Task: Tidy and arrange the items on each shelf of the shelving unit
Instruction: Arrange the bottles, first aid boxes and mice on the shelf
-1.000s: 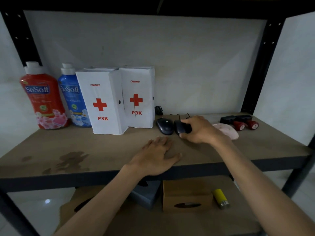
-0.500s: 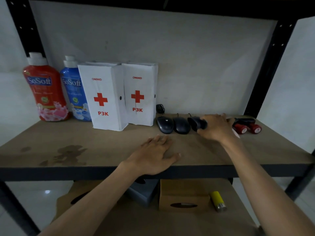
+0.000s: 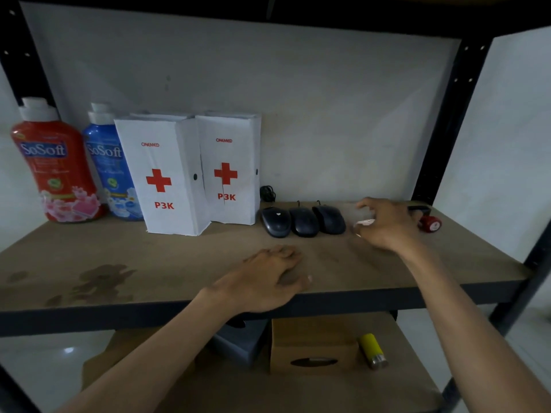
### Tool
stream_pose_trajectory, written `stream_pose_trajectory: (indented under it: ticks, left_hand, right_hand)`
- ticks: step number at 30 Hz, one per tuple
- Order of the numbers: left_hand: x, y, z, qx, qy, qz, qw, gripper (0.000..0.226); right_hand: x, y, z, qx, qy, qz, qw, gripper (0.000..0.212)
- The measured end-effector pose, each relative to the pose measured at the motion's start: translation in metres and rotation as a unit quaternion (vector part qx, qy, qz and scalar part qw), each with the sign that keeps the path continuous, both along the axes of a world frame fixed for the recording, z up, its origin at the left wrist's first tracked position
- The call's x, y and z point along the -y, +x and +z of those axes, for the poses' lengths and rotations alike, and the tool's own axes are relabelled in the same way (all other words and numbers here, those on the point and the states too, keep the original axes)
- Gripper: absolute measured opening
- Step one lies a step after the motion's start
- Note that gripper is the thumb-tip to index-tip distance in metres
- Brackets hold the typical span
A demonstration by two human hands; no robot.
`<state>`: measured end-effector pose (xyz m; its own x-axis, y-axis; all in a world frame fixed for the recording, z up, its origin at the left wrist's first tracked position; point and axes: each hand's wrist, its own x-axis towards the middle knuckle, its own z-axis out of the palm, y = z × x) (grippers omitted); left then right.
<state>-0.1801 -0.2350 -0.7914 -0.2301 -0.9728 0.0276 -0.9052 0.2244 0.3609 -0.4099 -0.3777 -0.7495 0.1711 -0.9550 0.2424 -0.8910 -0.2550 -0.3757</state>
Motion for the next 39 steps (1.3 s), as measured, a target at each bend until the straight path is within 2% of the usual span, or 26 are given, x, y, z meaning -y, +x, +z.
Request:
stream_pose_trajectory:
  ticks: [4,7,13,18,20,23,26,29,32,34,39]
  left_hand:
    - [0.009,-0.027,0.001,0.000,0.013,-0.045,0.999,0.087]
    - [0.021,-0.047,0.003,0.003,0.015,-0.063,0.998,0.086]
    - [0.041,-0.072,0.008,0.020,0.015,-0.068,0.997,0.082]
    - [0.048,-0.081,0.004,0.015,0.001,-0.061,0.998,0.080]
    - [0.049,-0.082,0.003,0.017,-0.003,-0.059,0.998,0.080]
    - [0.054,-0.082,0.002,0.022,0.006,-0.052,0.998,0.082]
    - [0.058,-0.088,0.001,0.023,0.008,-0.049,0.999,0.083]
    - [0.062,-0.098,0.000,0.012,0.011,-0.051,0.999,0.083]
    - [0.068,-0.109,0.002,0.000,0.018,-0.058,0.998,0.084]
    - [0.072,-0.116,0.004,0.000,0.027,-0.061,0.998,0.083]
    - [0.076,-0.125,0.003,-0.006,0.016,-0.053,0.998,0.081]
  right_hand:
    - [-0.001,-0.027,0.010,-0.085,0.089,-0.011,0.992,0.046]
    - [0.004,-0.031,0.004,-0.057,0.093,0.005,0.994,0.062]
    - [0.019,-0.024,-0.005,0.006,0.046,0.016,0.999,0.057]
    - [0.023,0.000,-0.020,0.012,-0.050,0.017,0.999,0.039]
    - [0.021,0.004,-0.023,0.016,-0.049,0.032,0.998,0.036]
    - [0.014,-0.012,-0.019,0.090,-0.067,0.042,0.993,0.033]
    - [0.011,-0.045,-0.011,0.147,-0.114,-0.014,0.982,0.026]
    - [0.016,-0.073,-0.004,0.101,-0.095,-0.065,0.988,0.026]
    - [0.024,-0.082,-0.008,0.031,-0.040,-0.095,0.994,0.042]
    - [0.032,-0.083,-0.017,0.009,-0.036,-0.098,0.994,0.046]
    - [0.040,-0.082,-0.029,0.010,-0.094,-0.062,0.994,0.029]
